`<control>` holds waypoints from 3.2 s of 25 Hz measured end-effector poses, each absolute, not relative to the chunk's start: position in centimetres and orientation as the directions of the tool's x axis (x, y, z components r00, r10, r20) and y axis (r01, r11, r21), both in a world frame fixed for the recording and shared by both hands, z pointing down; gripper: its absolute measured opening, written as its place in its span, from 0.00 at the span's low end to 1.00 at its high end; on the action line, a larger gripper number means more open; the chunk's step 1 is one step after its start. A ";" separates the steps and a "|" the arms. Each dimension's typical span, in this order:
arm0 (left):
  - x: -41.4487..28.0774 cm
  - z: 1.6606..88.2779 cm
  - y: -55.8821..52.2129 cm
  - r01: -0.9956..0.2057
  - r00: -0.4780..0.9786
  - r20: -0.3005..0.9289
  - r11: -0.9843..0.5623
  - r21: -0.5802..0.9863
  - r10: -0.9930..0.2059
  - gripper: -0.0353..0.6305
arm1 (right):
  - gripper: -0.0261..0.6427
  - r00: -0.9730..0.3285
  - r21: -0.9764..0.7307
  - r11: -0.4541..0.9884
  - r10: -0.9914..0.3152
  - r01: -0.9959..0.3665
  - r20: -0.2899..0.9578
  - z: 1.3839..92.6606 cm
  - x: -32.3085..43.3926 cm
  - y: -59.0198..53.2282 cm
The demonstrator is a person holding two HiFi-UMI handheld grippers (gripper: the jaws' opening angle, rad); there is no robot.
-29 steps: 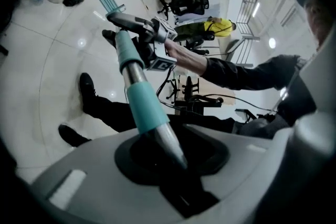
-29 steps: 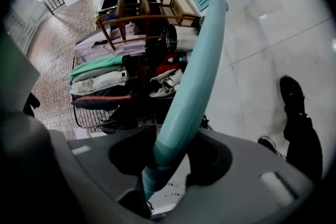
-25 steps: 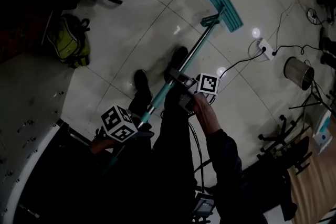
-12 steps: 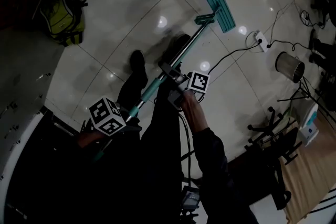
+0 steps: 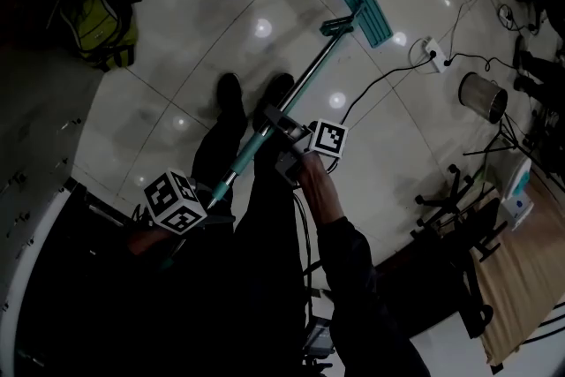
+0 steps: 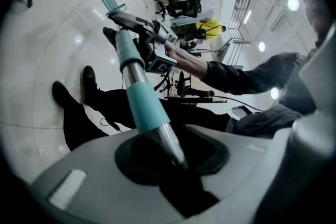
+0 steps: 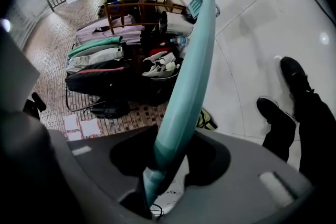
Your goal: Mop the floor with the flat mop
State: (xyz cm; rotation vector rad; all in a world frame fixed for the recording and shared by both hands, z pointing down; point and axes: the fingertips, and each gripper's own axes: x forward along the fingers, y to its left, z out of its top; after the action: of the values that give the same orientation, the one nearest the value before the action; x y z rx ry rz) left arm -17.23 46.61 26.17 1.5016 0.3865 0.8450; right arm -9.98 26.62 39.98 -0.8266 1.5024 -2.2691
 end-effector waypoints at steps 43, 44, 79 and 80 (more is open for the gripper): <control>-11.7 25.2 52.1 -0.277 0.665 0.301 -0.149 0.949 0.683 0.25 | 0.28 -0.829 -0.913 -0.403 -0.485 -0.071 0.279 39.3 -5.2 32.0; -11.7 25.3 52.0 -0.276 0.665 0.303 -0.152 0.949 0.682 0.25 | 0.28 -0.831 -0.913 -0.399 -0.480 -0.077 0.280 39.4 -5.2 32.0; -12.0 24.6 51.2 -0.247 0.639 0.315 -0.201 0.948 0.702 0.28 | 0.29 -0.878 -0.935 -0.346 -0.420 -0.080 0.231 37.7 -6.4 31.1; -11.8 24.5 51.4 -0.246 0.642 0.315 -0.201 0.948 0.699 0.28 | 0.29 -0.879 -0.936 -0.343 -0.422 -0.073 0.223 37.5 -6.3 31.1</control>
State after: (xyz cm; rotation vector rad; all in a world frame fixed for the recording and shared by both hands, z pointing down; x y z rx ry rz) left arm -11.82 51.41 24.46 1.5488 0.3899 0.8961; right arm -6.33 31.13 37.47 -0.6455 1.6522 -2.3197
